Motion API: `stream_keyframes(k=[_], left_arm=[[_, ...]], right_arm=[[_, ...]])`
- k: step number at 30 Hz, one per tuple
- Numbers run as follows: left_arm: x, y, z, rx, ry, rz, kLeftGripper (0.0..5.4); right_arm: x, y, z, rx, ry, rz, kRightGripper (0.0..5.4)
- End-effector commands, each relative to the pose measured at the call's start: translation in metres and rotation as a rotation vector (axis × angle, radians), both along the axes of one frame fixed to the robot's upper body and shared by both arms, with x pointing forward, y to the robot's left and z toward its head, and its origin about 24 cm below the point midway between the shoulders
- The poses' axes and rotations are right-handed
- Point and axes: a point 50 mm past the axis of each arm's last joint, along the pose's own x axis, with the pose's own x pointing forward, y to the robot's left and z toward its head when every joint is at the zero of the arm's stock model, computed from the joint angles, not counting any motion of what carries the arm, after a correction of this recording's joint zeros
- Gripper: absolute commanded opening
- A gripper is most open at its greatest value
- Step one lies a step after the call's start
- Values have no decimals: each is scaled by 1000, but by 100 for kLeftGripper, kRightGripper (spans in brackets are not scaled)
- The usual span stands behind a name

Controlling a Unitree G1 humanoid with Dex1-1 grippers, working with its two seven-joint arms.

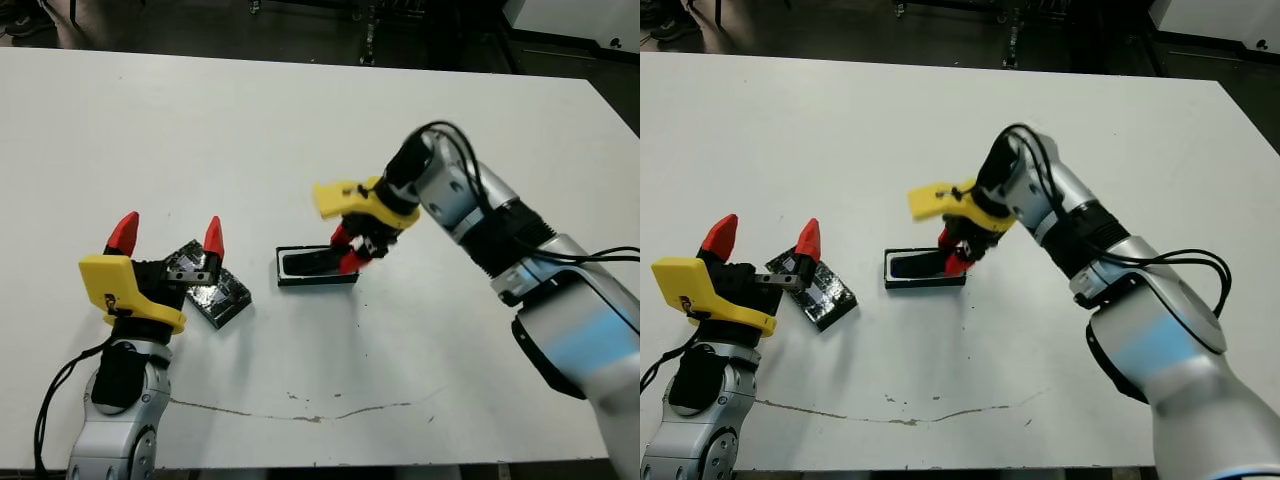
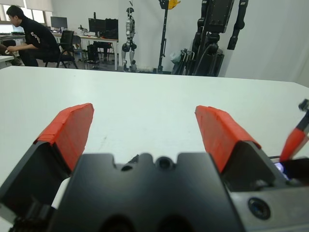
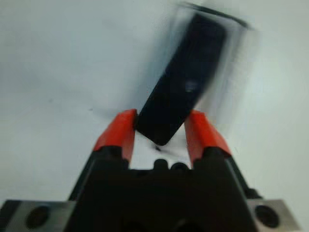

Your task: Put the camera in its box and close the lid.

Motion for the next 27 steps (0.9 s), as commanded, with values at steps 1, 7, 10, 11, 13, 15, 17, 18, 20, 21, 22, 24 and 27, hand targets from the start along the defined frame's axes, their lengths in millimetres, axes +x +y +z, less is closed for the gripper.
stream_keyframes(k=[1,7,10,11,13,15,17,18,20,21,22,24,27], left_arm=[[-2,1,-3,1,12,0,540],[-2,1,-3,-4,14,1,540],[-2,0,-3,-11,13,-1,540],[-2,0,-3,-12,14,-1,540],[-2,0,-4,-9,15,1,540],[-2,0,-4,-8,16,1,540],[-2,0,-4,-8,17,1,540],[-2,0,-4,-9,17,3,540],[-2,0,-4,-9,14,7,540],[-2,0,-4,-10,14,7,540],[-2,0,-4,-9,13,8,540],[-2,0,-4,-6,14,6,540],[-2,1,-4,-6,18,7,540]], right_arm=[[-4,1,-5,5,10,79,318],[0,-1,-1,36,-58,79,412],[4,-3,2,56,-25,23,460],[5,-3,3,60,-30,20,476],[7,-4,6,65,-44,-2,504],[10,-5,9,69,-46,-37,538],[11,-6,12,82,-78,-38,538],[12,-6,13,89,-82,-45,538],[13,-8,14,113,-80,-67,538],[14,-8,15,130,-79,-82,538],[14,-9,16,145,-85,-91,538],[16,-10,20,168,-87,-117,538],[20,-13,27,212,-110,-134,538]])
